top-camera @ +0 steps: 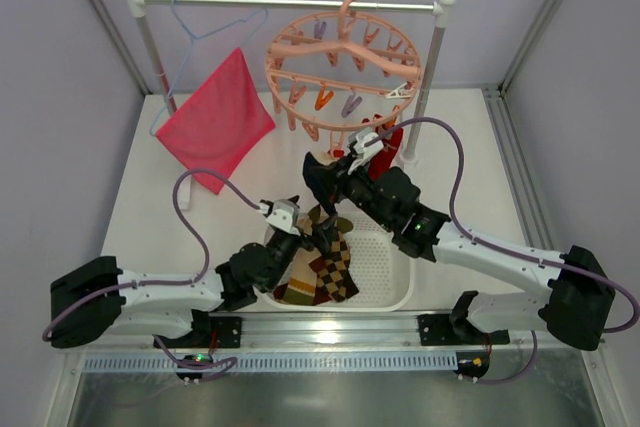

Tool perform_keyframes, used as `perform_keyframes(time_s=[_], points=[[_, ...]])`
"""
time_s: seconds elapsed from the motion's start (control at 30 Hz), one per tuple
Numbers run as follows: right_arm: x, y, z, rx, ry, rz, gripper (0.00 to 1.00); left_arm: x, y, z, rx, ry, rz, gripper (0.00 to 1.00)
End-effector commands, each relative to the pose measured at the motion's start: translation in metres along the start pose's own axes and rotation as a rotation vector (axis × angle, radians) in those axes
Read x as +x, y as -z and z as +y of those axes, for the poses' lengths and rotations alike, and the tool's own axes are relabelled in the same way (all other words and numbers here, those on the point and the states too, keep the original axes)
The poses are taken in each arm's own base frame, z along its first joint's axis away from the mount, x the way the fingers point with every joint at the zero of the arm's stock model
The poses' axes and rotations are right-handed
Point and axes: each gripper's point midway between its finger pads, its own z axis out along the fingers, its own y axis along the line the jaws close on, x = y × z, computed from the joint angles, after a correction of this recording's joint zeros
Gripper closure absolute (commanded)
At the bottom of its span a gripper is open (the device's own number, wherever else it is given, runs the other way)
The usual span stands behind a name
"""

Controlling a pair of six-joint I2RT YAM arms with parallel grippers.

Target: Remove the socks clipped to the hanger

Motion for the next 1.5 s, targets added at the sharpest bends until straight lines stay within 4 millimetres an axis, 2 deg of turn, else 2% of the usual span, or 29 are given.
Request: perform_keyframes(time_s=[0.0, 0.2, 0.23, 0.3, 0.37, 0.43, 0.53, 0.6, 0.63, 0.7, 0.73, 0.8, 0.83, 0.87, 1.07, 1.1, 1.17, 1.2, 1.23, 1.27, 1.33, 1.37, 1.43, 1.47], points=[[-0.019, -0.005, 0.003, 0.030, -0.031, -0.058, 0.96, -0.033, -0.011, -0.003, -0.045, 0.104, -0.119, 0.00], [-0.017, -0.002, 0.006, 0.025, -0.041, -0.053, 0.96, -0.032, -0.022, -0.002, -0.106, 0.084, -0.126, 0.00], [-0.016, -0.002, 0.007, 0.024, -0.043, -0.050, 0.96, -0.027, -0.024, 0.001, -0.129, 0.069, -0.116, 0.00], [-0.016, 0.000, 0.008, 0.021, -0.046, -0.048, 0.96, -0.031, -0.025, 0.010, -0.193, 0.075, -0.142, 0.00], [-0.017, 0.003, 0.008, 0.022, -0.051, -0.046, 0.96, -0.028, -0.027, 0.016, -0.233, 0.034, -0.140, 0.00], [-0.019, 0.006, 0.009, 0.016, -0.058, -0.050, 0.96, -0.032, -0.030, 0.016, -0.246, 0.016, -0.153, 0.00], [-0.018, 0.008, 0.009, 0.017, -0.060, -0.044, 0.96, -0.026, -0.035, 0.014, -0.265, -0.005, -0.151, 0.03], [-0.020, 0.011, 0.009, 0.015, -0.060, -0.046, 0.96, -0.020, -0.035, 0.017, -0.286, -0.019, -0.143, 0.15], [-0.020, 0.012, 0.009, 0.014, -0.058, -0.044, 0.96, -0.021, -0.035, 0.018, -0.294, -0.010, -0.150, 0.30], [-0.020, 0.015, 0.009, 0.011, -0.061, -0.044, 0.96, -0.016, -0.036, 0.020, -0.311, -0.023, -0.146, 0.47], [-0.020, 0.015, 0.010, 0.010, -0.063, -0.042, 0.96, -0.017, -0.036, 0.021, -0.315, -0.016, -0.155, 0.64], [-0.020, 0.016, 0.010, 0.009, -0.064, -0.040, 0.96, -0.014, -0.037, 0.021, -0.318, -0.027, -0.152, 0.82], [-0.017, 0.017, 0.009, 0.010, -0.063, -0.031, 0.96, -0.013, -0.037, 0.021, -0.321, -0.031, -0.149, 0.96], [-0.017, 0.018, 0.009, 0.010, -0.061, -0.030, 0.96, -0.013, -0.036, 0.022, -0.323, -0.027, -0.151, 1.00], [-0.013, 0.025, 0.004, 0.025, -0.053, -0.016, 0.96, -0.013, -0.028, 0.033, -0.355, -0.026, -0.162, 1.00], [-0.014, 0.026, 0.004, 0.027, -0.055, -0.017, 0.91, -0.014, -0.026, 0.035, -0.356, -0.025, -0.163, 1.00], [-0.011, 0.029, 0.001, 0.037, -0.050, -0.012, 0.73, -0.018, -0.022, 0.039, -0.365, -0.010, -0.170, 1.00], [-0.010, 0.030, 0.000, 0.042, -0.046, -0.009, 0.55, -0.014, -0.018, 0.042, -0.366, -0.018, -0.160, 1.00], [-0.009, 0.032, -0.005, 0.064, -0.043, -0.002, 0.43, -0.015, -0.016, 0.044, -0.365, -0.012, -0.161, 1.00], [-0.009, 0.035, -0.007, 0.074, -0.042, -0.002, 0.21, -0.019, -0.014, 0.046, -0.370, -0.001, -0.165, 1.00], [0.003, 0.043, -0.018, 0.125, -0.030, 0.034, 0.18, -0.011, -0.009, 0.049, -0.363, -0.017, -0.132, 1.00], [-0.001, 0.051, -0.021, 0.135, -0.033, 0.025, 0.17, -0.015, -0.007, 0.050, -0.357, -0.005, -0.135, 1.00], [0.008, 0.064, -0.032, 0.169, -0.023, 0.039, 0.16, -0.006, -0.005, 0.052, -0.353, -0.048, -0.086, 1.00], [-0.003, 0.073, -0.033, 0.169, -0.027, 0.006, 0.15, -0.006, -0.004, 0.052, -0.351, -0.038, -0.081, 1.00]])
